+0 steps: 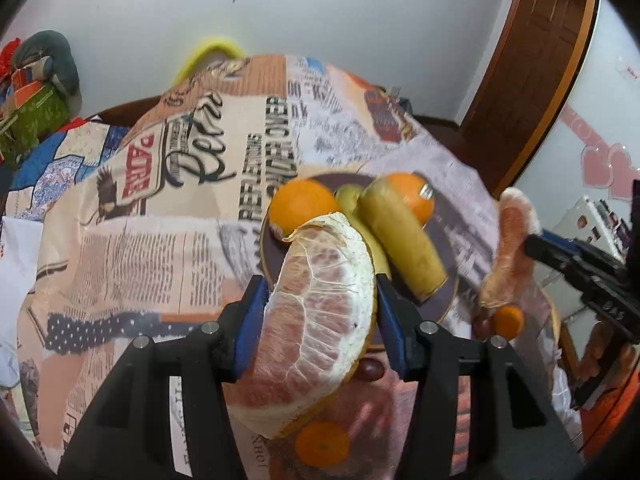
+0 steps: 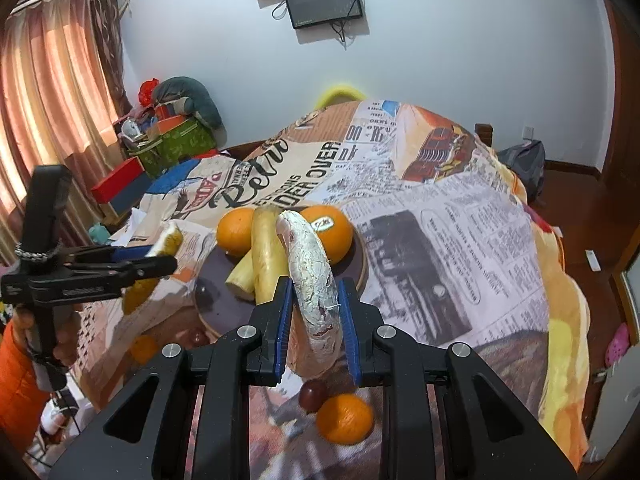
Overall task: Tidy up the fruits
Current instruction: 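Lower both pomelo pieces onto the plate beside the yellow fruits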
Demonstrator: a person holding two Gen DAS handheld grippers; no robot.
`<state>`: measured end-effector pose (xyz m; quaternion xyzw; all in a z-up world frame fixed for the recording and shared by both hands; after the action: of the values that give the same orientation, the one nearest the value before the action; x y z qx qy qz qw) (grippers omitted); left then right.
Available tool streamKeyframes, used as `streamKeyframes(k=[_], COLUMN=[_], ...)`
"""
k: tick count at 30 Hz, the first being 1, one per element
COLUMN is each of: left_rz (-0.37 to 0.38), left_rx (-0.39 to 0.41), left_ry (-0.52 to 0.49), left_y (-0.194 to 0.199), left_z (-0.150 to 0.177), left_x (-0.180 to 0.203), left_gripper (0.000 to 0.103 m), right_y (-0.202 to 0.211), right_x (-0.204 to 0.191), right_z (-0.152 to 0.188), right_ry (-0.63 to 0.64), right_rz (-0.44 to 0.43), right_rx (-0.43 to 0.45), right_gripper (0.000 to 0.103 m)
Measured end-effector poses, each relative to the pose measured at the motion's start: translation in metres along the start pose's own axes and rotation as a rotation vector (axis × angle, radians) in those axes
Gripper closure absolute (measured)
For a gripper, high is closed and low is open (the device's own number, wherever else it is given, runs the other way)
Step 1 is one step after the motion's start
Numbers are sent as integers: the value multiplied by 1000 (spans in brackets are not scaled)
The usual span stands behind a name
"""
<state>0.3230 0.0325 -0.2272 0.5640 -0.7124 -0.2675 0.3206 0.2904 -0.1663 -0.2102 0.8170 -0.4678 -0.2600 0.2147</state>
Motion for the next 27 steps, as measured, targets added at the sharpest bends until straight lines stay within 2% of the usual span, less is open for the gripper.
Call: streamKeyframes(k=[10, 27], left_rz=[6, -20], left_rx=[74, 56], left_ry=[13, 9], left_y=[-1, -53], left_z=[-36, -50], left_x=[8, 15], left_gripper=[50, 50], right_y=[-18, -59], right_x=[1, -8], right_z=[-15, -24], right_ry=[35, 128], right_rz=[0, 1], right_rx=[2, -41], right_gripper=[82, 82])
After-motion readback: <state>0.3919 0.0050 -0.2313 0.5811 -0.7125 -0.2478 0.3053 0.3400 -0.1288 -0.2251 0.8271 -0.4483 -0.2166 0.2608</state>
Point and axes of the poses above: each gripper's, at about its wrist camera, not at the fingertips, and y roughly against the way its jaws point, x to its right, z to its underside, the point moved 7 cm from there along -y, roughly the way its jaws point, and after that the axes turned 2 degrees about -y, right-handed, at the moved point
